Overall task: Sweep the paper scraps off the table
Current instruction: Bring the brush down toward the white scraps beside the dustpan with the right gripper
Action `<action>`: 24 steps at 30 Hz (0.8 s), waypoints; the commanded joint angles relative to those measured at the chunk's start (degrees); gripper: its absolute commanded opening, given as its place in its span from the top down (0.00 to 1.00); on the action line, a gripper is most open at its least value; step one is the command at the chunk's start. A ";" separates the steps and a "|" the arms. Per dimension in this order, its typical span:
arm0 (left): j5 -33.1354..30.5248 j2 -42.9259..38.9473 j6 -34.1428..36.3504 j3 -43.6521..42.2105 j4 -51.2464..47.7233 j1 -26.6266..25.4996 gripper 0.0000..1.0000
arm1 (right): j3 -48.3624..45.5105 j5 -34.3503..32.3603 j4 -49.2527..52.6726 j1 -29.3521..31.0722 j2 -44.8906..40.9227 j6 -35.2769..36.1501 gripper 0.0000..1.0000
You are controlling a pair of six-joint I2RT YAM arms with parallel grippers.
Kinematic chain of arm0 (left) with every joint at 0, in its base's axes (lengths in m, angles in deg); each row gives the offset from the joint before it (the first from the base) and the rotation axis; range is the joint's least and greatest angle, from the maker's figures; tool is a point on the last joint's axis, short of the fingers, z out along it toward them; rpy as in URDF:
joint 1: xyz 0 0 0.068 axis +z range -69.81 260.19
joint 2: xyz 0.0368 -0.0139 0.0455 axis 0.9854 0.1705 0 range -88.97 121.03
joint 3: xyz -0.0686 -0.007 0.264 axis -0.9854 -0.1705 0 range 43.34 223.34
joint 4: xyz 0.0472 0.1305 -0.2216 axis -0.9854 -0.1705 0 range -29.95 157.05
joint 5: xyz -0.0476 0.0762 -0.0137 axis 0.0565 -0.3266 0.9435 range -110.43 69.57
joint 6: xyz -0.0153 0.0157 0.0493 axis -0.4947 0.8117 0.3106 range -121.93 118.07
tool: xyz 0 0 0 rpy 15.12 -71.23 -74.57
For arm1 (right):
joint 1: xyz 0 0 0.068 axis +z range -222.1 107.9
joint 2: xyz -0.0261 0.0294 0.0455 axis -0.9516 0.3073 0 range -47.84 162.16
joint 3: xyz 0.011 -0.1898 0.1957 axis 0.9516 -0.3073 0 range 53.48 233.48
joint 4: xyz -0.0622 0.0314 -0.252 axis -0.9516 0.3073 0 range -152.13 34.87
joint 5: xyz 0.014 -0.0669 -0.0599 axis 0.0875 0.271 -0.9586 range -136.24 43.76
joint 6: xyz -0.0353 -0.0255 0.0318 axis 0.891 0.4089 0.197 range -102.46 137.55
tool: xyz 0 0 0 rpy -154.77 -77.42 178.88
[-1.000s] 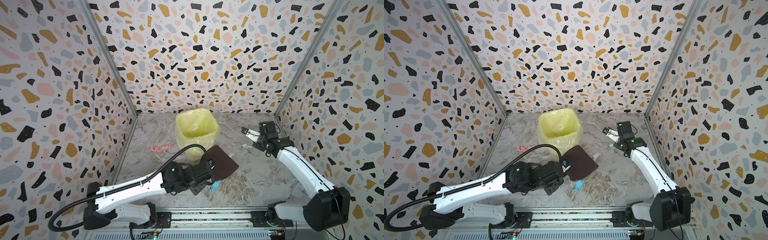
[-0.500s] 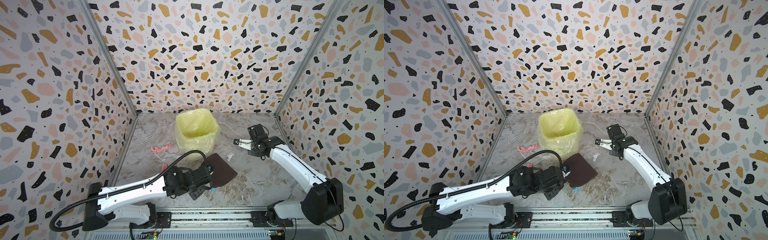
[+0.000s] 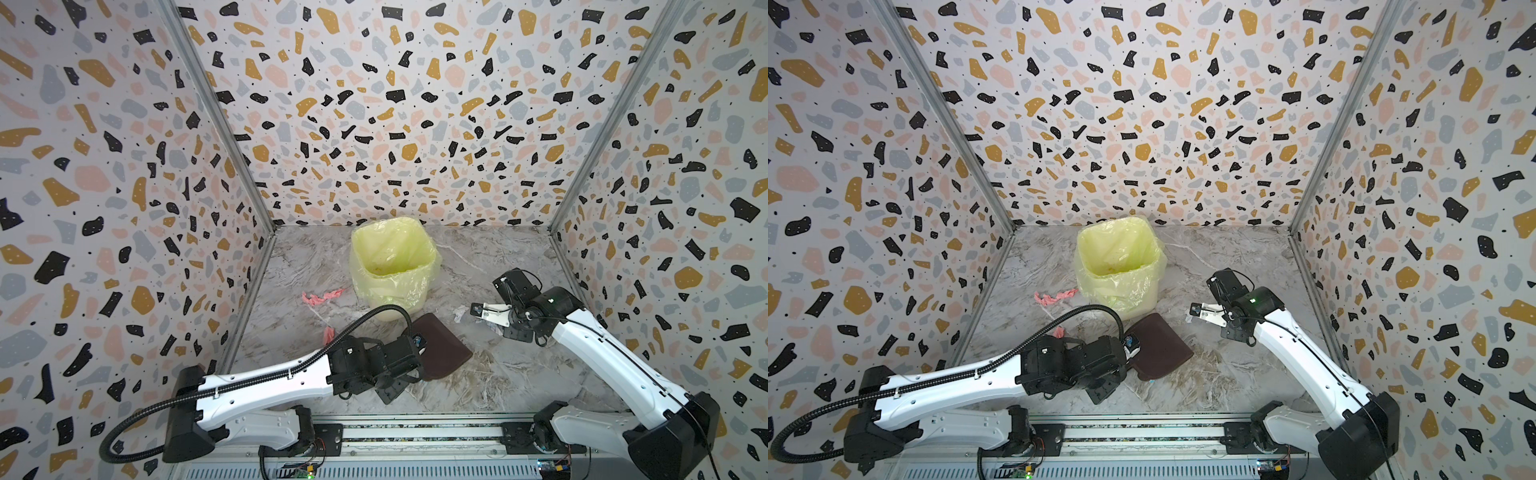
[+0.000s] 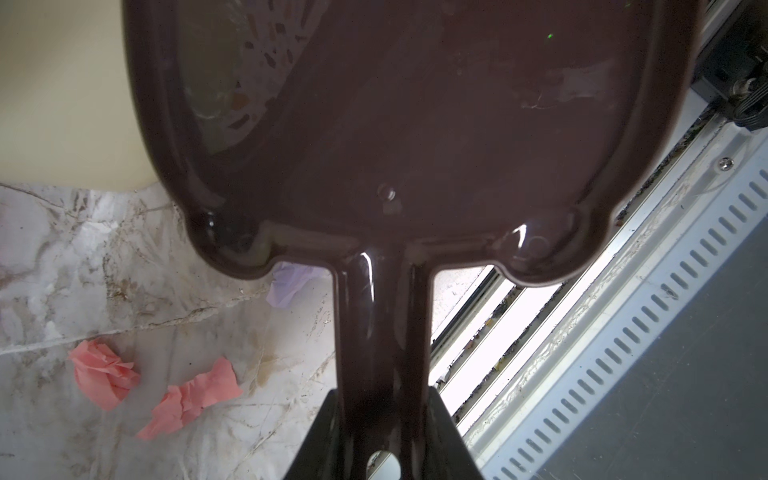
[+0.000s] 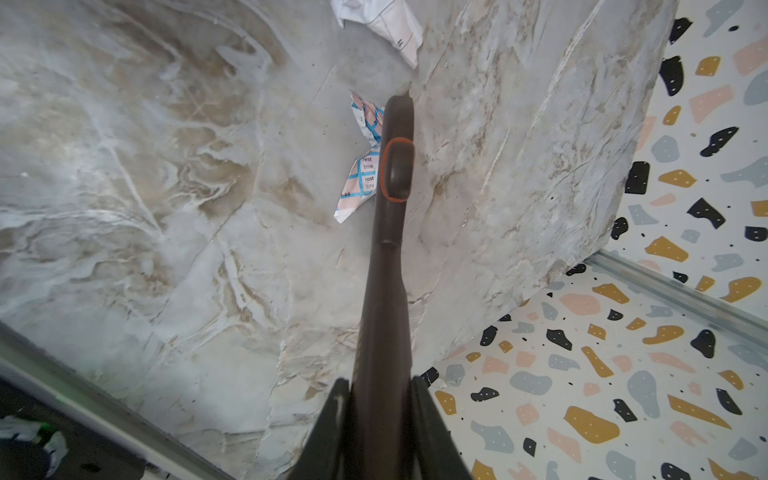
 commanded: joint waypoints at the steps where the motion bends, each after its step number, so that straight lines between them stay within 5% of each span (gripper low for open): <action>1: 1.32 0.79 0.54 -0.82 1.78 -0.32 1.00 | -1.85 3.91 13.54 1.06 -1.62 -3.04 1.00; 5: 2.28 3.12 1.34 -0.83 1.74 -0.74 1.00 | 1.11 6.13 13.43 1.92 -3.69 -4.21 1.00; 15: 1.93 12.07 4.92 4.86 2.24 -1.58 1.00 | 7.58 -4.87 9.77 -4.72 -1.96 -7.04 1.00; 24: 0.62 19.48 7.53 10.35 0.67 -1.66 1.00 | 8.34 3.28 8.91 -8.17 1.27 -9.89 1.00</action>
